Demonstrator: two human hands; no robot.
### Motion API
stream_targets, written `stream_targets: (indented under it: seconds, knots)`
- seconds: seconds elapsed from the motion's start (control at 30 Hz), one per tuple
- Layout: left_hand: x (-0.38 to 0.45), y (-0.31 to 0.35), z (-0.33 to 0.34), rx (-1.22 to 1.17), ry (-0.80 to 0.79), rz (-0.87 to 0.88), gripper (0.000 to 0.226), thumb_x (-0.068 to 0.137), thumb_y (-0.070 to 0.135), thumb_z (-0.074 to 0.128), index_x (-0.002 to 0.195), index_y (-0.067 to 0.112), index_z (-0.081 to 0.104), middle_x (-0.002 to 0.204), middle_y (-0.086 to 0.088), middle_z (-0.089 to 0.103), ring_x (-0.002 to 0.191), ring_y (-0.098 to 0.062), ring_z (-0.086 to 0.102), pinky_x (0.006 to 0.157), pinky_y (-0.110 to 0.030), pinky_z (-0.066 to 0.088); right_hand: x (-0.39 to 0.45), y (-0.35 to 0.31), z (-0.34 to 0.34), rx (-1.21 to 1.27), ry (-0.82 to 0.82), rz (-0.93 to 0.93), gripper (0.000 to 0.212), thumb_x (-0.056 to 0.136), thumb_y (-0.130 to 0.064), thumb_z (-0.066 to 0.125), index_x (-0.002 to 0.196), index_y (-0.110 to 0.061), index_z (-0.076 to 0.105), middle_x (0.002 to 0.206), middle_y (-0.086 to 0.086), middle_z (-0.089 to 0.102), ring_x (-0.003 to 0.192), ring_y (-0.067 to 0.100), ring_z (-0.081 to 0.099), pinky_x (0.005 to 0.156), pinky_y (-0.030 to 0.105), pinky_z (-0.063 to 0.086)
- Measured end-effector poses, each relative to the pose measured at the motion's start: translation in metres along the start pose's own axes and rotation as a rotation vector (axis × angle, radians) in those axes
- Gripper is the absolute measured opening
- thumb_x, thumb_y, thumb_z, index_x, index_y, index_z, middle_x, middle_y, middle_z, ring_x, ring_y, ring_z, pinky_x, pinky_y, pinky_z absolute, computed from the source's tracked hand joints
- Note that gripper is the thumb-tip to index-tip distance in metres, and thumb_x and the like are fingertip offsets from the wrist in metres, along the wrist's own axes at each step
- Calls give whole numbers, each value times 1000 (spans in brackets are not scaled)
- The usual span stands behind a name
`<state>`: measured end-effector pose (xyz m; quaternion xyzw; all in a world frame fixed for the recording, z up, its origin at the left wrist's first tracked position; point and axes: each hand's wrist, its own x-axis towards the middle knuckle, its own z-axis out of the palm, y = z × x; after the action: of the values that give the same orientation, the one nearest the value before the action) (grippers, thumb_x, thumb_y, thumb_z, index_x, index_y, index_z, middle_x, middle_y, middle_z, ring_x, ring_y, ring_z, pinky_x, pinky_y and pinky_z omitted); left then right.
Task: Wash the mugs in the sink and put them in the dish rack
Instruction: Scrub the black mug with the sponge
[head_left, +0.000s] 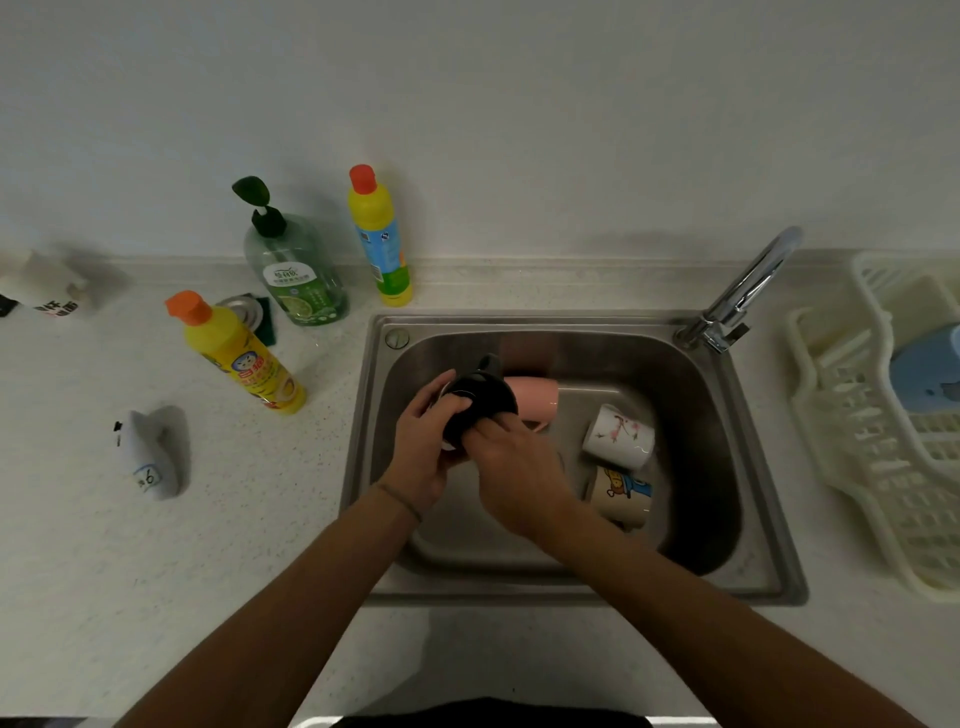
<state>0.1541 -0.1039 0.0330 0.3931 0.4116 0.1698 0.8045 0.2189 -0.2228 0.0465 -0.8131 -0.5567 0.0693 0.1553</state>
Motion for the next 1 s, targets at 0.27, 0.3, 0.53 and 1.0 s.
stream_targets:
  seconds: [0.27, 0.3, 0.53, 1.0]
  knots:
    - [3, 2, -12, 80, -6, 1, 44, 83, 15, 72, 124, 31, 71, 124, -8, 71, 119, -29, 62, 74, -41, 58, 1, 8, -4, -58, -78, -105, 42, 93, -10, 47, 133, -12, 57, 128, 7, 63, 114, 27, 58, 84, 35, 53]
    - [1, 3, -9, 77, -11, 0, 48, 78, 19, 74, 125, 30, 71, 124, -8, 71, 117, -28, 63, 73, -40, 58, 2, 4, -3, -64, -56, -71, 41, 92, -10, 49, 132, -12, 59, 127, 7, 64, 113, 27, 58, 85, 35, 53]
    - [5, 13, -9, 151, 15, -85, 56, 64, 35, 77, 119, 33, 74, 125, -9, 70, 119, -30, 62, 69, -39, 58, 7, -2, 0, -18, -55, -70, 36, 90, -8, 51, 124, -11, 64, 116, 8, 68, 103, 29, 61, 75, 42, 56]
    - [6, 7, -6, 125, 45, -101, 41, 80, 25, 73, 121, 18, 73, 111, -9, 75, 104, -29, 69, 65, -30, 57, 15, -35, 4, 279, -25, 263, 21, 85, -14, 61, 102, -12, 72, 95, 7, 72, 85, 27, 65, 71, 37, 52]
